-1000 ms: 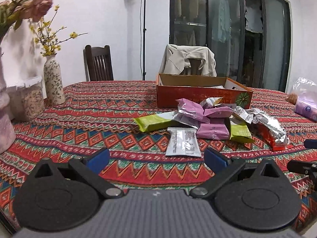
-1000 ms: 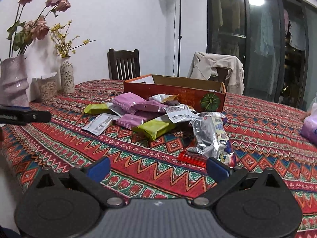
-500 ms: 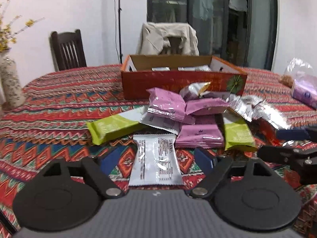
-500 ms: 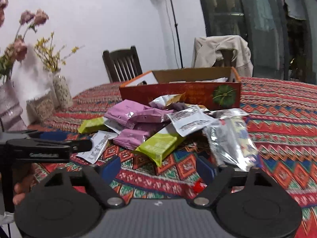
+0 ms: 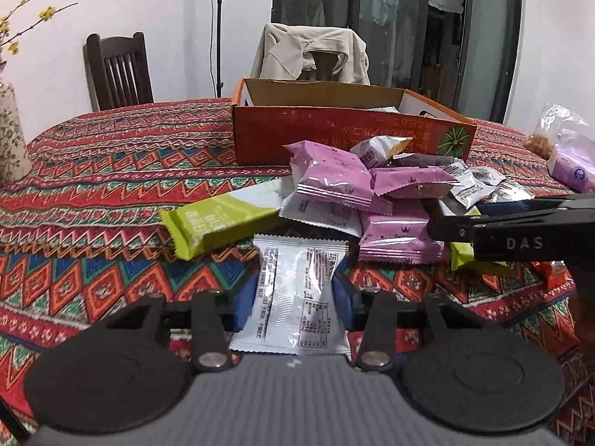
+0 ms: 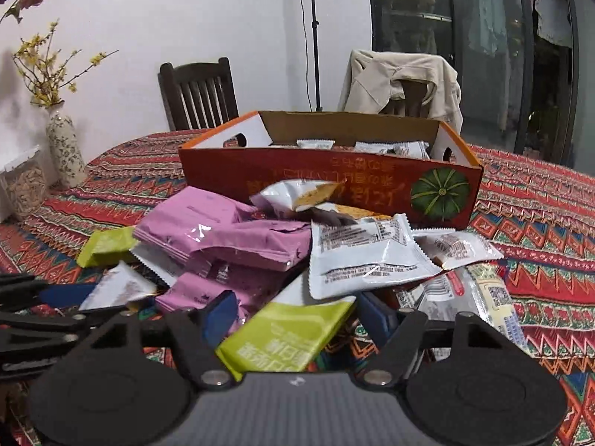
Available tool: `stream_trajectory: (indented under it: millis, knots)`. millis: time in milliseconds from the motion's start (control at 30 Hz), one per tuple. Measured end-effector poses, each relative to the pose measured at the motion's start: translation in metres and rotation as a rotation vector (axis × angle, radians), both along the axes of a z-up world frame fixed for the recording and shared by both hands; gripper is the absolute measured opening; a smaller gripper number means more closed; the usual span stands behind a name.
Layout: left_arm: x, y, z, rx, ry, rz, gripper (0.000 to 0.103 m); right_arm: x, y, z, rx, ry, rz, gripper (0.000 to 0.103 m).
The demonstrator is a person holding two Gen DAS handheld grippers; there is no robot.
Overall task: Organize snacks
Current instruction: 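Grasp a white packet with the left tool while the right tool grasps a green-yellow bar, then carry both held snacks over the box and lower them inside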
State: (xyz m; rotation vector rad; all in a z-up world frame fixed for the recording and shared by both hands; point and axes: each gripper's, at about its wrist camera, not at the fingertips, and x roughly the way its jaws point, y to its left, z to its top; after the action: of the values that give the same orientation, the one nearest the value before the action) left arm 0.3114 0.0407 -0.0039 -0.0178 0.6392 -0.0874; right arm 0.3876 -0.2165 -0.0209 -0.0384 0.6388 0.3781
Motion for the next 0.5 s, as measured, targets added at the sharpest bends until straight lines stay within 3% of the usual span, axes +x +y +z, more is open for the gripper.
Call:
stream_trajectory:
  millis: [300,400,500]
  knots:
    - [-0.038,0.005,0.005,-0.032,-0.002,0.035,0.042,-0.029,-0.019,0.000,-0.033,0.032,0.035,0.045]
    - [-0.051,0.002,0.010,-0.031,-0.014,0.024,0.042,-0.054,-0.023,0.007,-0.111,0.039,0.073,0.043]
    - [-0.049,0.000,0.009,-0.037,-0.005,0.028,0.043,-0.072,-0.029,0.009,-0.110,0.060,0.090,0.044]
